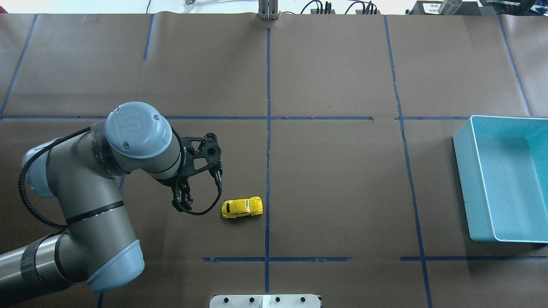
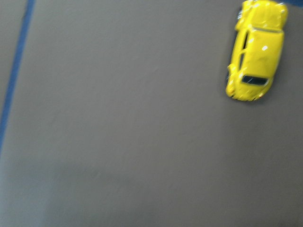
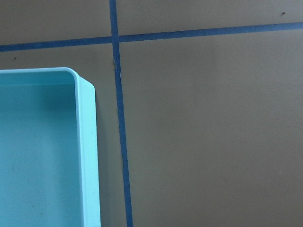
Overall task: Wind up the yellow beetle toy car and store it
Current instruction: 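Move the left gripper down onto the yellow beetle toy car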
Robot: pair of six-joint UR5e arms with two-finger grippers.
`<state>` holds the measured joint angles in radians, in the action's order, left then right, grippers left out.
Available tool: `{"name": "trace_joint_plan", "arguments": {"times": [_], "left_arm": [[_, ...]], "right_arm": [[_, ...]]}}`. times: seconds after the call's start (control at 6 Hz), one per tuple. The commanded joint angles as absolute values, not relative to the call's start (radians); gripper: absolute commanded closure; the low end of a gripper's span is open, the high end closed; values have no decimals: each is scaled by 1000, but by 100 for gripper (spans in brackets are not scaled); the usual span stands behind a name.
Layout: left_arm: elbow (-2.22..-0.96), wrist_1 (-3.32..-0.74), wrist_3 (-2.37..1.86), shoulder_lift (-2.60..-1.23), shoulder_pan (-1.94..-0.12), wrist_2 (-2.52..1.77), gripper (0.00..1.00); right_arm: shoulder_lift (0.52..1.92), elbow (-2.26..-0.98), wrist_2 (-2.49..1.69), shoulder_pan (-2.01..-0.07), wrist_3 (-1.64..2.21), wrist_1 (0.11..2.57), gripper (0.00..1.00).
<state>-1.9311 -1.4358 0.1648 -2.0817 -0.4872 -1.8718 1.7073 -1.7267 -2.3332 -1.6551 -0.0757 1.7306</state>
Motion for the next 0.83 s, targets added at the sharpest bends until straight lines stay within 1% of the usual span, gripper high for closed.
{"name": "trace_joint_plan", "arguments": {"times": [0.0,0.33,0.5,0.67], "left_arm": [[-1893,-1494,135,-2111,-437,-1870,0],[-1803,-1503,101,-2181,-413,-1870,0],[-1734,-1517,88,-2234,-413,-1870,0],[-1689,-1588,59,-2244,-413,-1870,0]], "right_arm": [[1707,-1726,-2333,-1655,-75,1730,0],[1703,-1727,-2335,-1655,-74,1730,0],[1703,-1727,-2335,-1655,-74,1730,0],[1701,-1729,-2335,-1655,-74,1730,0]]}}
